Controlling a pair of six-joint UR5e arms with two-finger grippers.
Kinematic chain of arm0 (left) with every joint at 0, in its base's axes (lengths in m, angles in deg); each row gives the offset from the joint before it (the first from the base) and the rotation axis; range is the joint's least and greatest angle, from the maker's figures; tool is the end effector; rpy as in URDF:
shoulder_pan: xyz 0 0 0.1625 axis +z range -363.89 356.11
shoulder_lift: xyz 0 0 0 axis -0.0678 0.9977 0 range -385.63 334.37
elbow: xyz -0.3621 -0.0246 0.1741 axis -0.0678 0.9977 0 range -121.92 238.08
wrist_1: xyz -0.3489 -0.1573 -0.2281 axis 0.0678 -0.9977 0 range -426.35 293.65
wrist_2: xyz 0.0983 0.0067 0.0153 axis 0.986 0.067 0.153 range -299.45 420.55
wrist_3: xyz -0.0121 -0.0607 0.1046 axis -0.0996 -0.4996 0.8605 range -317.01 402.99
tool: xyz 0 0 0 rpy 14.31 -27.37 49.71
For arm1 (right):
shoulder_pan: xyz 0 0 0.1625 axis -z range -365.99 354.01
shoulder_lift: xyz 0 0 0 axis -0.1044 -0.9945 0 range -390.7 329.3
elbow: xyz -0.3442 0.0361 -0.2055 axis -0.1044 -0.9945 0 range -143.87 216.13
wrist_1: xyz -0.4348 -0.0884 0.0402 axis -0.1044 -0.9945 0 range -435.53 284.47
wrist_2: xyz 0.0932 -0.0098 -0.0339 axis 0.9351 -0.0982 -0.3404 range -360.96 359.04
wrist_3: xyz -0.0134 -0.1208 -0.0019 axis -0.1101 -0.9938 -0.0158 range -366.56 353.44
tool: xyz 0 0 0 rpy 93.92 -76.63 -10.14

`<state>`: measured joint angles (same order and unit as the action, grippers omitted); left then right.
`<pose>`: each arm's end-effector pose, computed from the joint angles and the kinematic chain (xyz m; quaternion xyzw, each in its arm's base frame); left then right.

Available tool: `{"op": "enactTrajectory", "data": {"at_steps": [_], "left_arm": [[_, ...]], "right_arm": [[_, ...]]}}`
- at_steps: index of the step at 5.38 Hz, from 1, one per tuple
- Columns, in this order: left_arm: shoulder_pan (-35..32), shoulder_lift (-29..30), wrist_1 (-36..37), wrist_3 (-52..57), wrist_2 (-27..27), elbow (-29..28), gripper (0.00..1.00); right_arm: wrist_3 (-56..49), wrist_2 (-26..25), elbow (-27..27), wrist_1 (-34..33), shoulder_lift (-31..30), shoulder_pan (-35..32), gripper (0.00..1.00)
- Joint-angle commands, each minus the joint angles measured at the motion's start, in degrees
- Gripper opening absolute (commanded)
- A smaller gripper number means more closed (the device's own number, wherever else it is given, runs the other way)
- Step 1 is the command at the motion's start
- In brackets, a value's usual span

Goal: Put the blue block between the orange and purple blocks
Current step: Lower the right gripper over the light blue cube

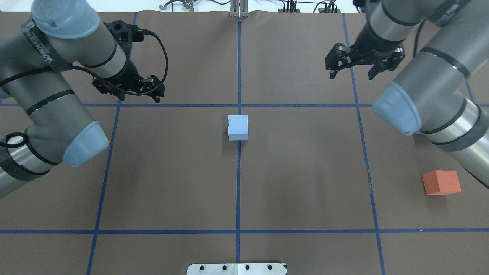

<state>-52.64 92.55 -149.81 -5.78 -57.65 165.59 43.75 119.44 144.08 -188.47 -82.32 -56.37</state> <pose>0.3597 -0.5252 0.2332 0.0674 0.3921 0.0214 0.9172 -0.3442 -0.5283 0.1569 0.0186 -0.3736 0.0111 0.9273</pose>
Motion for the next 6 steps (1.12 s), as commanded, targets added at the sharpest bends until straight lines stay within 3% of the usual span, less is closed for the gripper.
{"op": "enactTrajectory", "data": {"at_steps": [1, 2, 3, 4, 6], "left_arm": [[-5.7, -8.4, 0.1, 9.4, -2.5, 3.9, 1.00], [-9.7, -13.2, -0.2, 18.5, -2.9, 3.9, 1.00], [-14.0, -15.9, -0.1, 26.1, -2.8, 3.7, 1.00], [-15.7, -16.9, -0.1, 28.4, -2.8, 3.4, 1.00], [-15.7, -16.9, -0.1, 28.5, -2.9, 3.2, 1.00]], "right_arm": [[7.7, -3.9, -6.0, 3.8, 7.0, 8.3, 1.00], [10.6, -6.0, -14.4, 11.2, 11.0, 11.3, 1.00], [11.7, -6.3, -21.4, 14.3, 15.2, 13.3, 1.00], [12.6, -8.2, -25.7, 19.4, 15.4, 15.3, 1.00], [11.7, -11.1, -30.3, 21.4, 15.4, 17.1, 1.00]]}}
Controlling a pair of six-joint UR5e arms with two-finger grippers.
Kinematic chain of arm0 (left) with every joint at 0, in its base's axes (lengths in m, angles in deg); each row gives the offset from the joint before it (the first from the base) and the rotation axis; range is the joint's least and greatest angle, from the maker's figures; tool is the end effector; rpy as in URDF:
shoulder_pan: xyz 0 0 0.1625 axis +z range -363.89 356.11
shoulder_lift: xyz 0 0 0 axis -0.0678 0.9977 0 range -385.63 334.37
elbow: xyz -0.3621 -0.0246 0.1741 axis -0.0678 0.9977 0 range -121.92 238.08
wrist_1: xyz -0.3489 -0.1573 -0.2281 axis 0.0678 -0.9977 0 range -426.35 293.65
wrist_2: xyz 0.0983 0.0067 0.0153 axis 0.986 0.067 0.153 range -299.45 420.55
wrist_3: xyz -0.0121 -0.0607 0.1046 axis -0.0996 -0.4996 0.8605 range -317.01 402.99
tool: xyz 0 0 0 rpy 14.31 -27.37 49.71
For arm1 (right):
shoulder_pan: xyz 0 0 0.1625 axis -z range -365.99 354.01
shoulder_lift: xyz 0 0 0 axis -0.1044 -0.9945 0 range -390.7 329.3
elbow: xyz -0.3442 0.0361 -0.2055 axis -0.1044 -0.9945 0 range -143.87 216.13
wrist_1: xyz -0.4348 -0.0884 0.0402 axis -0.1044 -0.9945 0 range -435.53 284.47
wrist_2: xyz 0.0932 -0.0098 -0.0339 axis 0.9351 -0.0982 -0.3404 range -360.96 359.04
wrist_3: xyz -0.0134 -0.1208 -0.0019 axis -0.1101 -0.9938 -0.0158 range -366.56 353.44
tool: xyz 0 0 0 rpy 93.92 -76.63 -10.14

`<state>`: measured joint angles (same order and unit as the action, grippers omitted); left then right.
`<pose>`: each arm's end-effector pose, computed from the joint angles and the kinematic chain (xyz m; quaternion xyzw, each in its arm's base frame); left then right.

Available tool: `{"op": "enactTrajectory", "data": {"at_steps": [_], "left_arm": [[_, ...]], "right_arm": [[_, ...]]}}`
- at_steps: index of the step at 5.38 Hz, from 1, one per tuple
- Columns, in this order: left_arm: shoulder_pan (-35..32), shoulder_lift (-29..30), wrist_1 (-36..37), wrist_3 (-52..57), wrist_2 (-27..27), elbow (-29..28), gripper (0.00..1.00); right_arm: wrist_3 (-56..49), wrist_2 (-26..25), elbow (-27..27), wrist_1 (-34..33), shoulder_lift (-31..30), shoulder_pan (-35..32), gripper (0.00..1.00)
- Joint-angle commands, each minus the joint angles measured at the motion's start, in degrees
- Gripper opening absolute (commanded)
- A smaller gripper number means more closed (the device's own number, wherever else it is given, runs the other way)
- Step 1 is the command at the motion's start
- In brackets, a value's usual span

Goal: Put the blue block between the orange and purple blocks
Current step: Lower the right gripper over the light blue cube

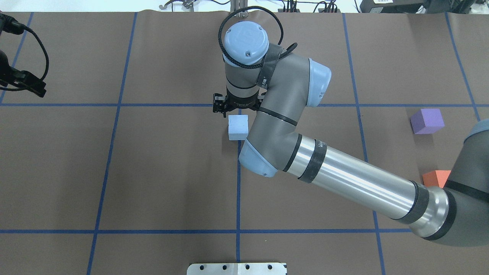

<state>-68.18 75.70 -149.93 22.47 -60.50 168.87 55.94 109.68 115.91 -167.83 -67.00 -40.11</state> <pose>0.1855 -0.5479 0.3818 0.0947 0.3241 0.1019 0.9357 -0.5972 -0.5139 0.1282 0.0331 -0.3831 -0.0097 0.9231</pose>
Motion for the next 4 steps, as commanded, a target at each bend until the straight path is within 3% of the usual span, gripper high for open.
{"op": "enactTrajectory", "data": {"at_steps": [1, 4], "left_arm": [[-0.1, -0.1, 0.0, 0.2, -0.1, -0.1, 1.00], [-0.1, -0.1, 0.0, 0.2, -0.1, -0.1, 1.00]], "right_arm": [[-0.5, -2.6, -3.2, 1.7, 0.1, 1.8, 1.00], [-0.1, -5.0, -7.4, 6.9, 0.0, 3.4, 1.00]]}}
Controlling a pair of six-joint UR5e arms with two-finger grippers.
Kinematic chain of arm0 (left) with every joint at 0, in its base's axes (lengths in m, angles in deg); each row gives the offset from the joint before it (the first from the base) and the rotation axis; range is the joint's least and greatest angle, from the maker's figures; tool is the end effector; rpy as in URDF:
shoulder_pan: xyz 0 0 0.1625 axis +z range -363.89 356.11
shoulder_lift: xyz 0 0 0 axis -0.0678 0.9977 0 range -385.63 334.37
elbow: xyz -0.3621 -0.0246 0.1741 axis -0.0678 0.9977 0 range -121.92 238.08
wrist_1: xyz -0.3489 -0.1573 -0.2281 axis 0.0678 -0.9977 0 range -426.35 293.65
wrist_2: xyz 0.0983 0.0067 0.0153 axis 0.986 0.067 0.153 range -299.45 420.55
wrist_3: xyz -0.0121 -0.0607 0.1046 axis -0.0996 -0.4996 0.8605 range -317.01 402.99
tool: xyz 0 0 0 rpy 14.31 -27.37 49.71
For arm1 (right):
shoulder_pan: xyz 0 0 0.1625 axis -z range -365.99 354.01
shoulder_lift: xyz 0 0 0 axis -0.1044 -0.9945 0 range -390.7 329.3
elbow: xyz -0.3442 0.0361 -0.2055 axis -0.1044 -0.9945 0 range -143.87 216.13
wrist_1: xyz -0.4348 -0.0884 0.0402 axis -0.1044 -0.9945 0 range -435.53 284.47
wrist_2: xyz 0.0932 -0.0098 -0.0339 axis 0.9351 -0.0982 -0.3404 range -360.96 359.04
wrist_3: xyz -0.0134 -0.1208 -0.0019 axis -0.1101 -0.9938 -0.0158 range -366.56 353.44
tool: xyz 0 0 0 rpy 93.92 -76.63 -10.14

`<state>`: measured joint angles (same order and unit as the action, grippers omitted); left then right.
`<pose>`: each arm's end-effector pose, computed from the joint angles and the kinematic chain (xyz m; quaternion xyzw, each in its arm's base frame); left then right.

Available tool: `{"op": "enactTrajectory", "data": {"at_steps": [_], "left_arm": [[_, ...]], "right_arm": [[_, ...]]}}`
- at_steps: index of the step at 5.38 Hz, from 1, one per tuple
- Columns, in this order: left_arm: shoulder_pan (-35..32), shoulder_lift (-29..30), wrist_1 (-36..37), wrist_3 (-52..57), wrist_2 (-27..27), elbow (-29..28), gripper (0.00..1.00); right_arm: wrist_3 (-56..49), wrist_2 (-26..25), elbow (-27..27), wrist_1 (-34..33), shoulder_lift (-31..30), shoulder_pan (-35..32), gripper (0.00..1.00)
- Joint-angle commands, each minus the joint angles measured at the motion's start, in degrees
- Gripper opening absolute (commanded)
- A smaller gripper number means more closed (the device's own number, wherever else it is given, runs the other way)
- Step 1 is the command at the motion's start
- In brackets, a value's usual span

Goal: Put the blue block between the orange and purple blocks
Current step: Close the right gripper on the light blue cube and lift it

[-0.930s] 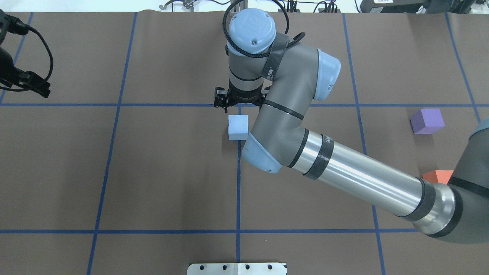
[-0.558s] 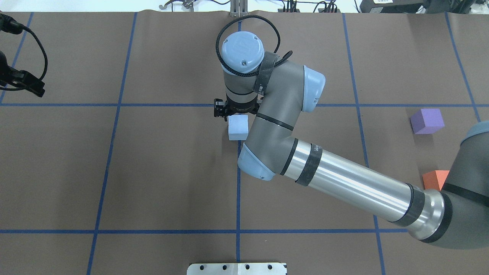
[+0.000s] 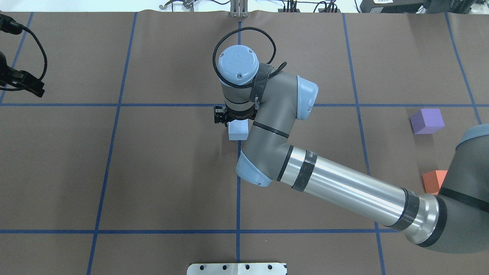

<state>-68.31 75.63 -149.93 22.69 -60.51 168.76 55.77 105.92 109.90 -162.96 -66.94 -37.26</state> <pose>0.1843 -0.5484 0.3834 0.0942 0.3234 0.1023 0.9360 -0.6439 -0.5057 0.1662 0.0467 -0.3631 -0.0211 0.9303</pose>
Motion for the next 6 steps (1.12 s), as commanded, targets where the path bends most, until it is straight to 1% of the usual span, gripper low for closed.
{"op": "enactTrajectory", "data": {"at_steps": [1, 2, 3, 4, 5, 6], "left_arm": [[0.1, -0.1, 0.0, 0.0, -0.1, -0.1, 1.00], [0.1, -0.1, -0.3, 0.0, -0.1, -0.9, 1.00], [0.1, -0.2, -0.4, 0.0, -0.1, -1.0, 1.00], [0.1, -0.1, -0.4, 0.0, -0.1, -1.0, 1.00], [0.1, -0.1, -0.4, 0.0, -0.1, -0.8, 1.00], [-0.1, -0.1, -0.3, 0.0, -0.1, -0.5, 1.00]], "right_arm": [[0.2, -1.9, -2.0, 2.9, 0.0, 0.8, 1.00], [0.2, -1.9, -2.3, 3.3, 0.3, 0.8, 1.00], [0.2, -2.0, -3.5, 3.4, 1.2, 0.8, 0.95], [1.3, -2.6, -3.5, 5.1, 1.3, 0.8, 0.50], [1.1, -2.5, -3.3, 5.0, 1.3, 0.8, 0.01], [1.0, -2.1, -1.4, 4.5, 1.3, 0.5, 0.00]]}}
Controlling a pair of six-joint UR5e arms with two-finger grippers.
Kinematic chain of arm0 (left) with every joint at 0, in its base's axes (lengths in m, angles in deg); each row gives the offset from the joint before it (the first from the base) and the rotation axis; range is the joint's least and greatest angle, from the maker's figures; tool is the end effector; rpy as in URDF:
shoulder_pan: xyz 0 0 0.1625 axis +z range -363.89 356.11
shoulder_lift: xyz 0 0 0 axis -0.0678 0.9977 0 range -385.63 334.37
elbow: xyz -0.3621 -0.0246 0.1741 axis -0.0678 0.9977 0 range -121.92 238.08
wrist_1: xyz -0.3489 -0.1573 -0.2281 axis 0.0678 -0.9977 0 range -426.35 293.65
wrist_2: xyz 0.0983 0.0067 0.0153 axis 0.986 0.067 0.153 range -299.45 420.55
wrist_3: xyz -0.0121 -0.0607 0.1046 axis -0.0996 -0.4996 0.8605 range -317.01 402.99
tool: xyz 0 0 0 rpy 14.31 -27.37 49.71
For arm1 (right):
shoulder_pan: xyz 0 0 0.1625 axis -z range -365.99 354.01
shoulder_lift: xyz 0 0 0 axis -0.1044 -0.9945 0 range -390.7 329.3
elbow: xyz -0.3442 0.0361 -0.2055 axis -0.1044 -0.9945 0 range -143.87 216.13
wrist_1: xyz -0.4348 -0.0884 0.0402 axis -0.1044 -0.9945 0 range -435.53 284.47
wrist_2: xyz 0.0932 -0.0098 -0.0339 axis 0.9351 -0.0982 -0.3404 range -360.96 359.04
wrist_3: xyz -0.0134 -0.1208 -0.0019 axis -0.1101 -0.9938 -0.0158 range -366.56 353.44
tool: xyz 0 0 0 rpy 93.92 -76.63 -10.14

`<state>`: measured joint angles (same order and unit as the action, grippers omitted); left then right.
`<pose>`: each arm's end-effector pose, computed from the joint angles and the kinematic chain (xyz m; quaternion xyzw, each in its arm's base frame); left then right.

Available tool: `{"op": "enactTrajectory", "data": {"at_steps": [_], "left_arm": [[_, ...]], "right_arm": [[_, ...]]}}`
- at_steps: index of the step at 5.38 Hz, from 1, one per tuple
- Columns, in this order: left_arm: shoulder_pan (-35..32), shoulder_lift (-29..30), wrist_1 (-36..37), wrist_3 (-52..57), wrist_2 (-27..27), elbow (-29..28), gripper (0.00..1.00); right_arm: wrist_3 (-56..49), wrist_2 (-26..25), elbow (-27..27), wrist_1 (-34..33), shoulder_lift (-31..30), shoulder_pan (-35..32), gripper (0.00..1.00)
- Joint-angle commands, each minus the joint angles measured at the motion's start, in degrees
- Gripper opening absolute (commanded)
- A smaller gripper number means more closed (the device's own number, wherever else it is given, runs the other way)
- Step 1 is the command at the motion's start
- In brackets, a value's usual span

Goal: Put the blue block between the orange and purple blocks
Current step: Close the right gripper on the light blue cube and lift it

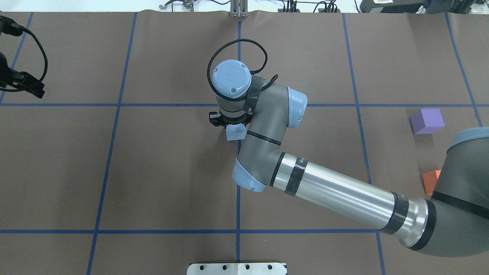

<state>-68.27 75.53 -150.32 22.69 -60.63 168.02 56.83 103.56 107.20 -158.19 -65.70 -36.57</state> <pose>0.1858 -0.5501 0.3898 0.0902 0.3231 0.1018 0.9365 -0.6593 -0.5090 0.1601 0.0724 -0.3783 -0.0148 0.9227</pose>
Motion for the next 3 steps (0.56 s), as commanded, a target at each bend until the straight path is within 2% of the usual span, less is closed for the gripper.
{"op": "enactTrajectory", "data": {"at_steps": [1, 2, 3], "left_arm": [[-0.3, 0.0, 0.2, 0.0, -0.2, 0.4, 1.00], [-0.7, 0.0, 0.3, 0.0, -0.8, 0.5, 1.00], [-1.0, 0.0, 0.4, 0.0, -1.2, 0.7, 1.00]], "right_arm": [[0.2, 0.7, 6.5, -5.1, -0.3, -1.1, 0.00], [-0.6, 0.9, 15.1, -16.7, -1.4, -3.9, 0.00], [-4.6, 2.0, 25.2, -20.1, -9.0, -6.8, 0.00]]}}
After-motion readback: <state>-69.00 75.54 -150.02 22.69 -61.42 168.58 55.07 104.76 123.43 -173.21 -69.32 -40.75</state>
